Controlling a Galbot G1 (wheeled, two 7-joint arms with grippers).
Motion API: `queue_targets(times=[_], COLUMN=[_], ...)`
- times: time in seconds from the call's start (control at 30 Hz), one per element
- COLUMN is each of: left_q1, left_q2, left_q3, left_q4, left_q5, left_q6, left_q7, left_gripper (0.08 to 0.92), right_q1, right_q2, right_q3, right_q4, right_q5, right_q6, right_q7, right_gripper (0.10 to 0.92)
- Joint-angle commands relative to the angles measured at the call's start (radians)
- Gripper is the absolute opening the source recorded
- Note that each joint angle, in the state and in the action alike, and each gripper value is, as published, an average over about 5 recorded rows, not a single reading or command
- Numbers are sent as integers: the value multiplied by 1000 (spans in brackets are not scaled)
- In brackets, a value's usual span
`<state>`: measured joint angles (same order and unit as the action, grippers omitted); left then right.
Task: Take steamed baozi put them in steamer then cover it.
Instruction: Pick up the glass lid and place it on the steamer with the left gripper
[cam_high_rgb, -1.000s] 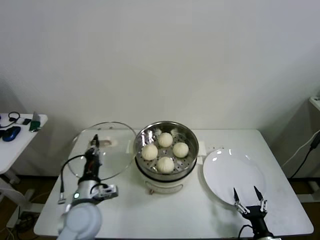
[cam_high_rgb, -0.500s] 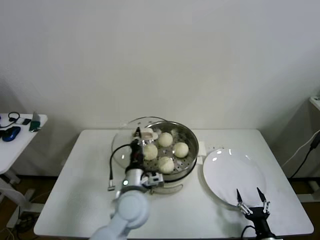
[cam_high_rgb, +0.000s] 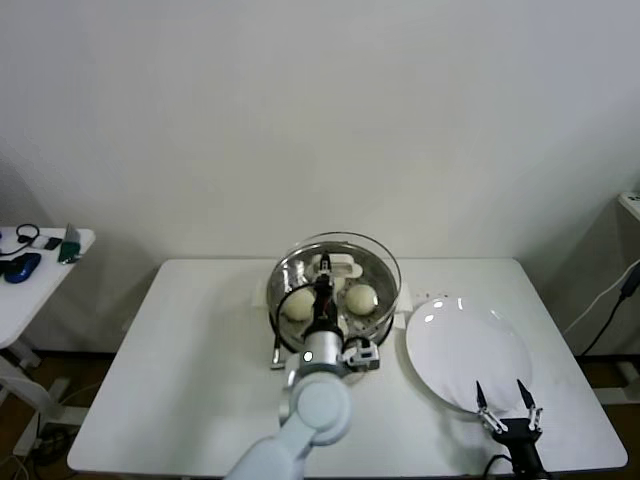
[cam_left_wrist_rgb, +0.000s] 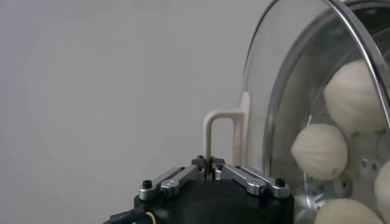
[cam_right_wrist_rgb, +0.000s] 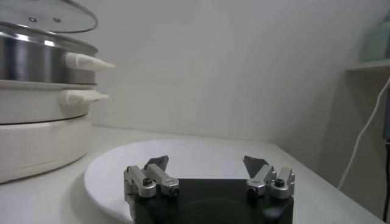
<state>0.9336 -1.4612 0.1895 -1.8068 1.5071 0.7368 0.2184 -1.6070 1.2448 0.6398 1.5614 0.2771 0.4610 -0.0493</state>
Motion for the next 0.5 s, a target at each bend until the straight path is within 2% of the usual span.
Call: queue_targets(times=[0.03,0.5], left_q1=[-27,-12], left_q2=[-31,-11], left_q3=[24,3], left_q4=[85,101], left_q5=[19,11], left_q6=[46,41], left_q7=[-17,-53], left_gripper=[136,136], right_q1=[1,-2], right_q2=[2,3], right_q3=[2,10], right_q4=[-7,-2], right_q5=[2,0], right_q6=[3,4], right_q7=[0,-4], right_gripper=[823,823])
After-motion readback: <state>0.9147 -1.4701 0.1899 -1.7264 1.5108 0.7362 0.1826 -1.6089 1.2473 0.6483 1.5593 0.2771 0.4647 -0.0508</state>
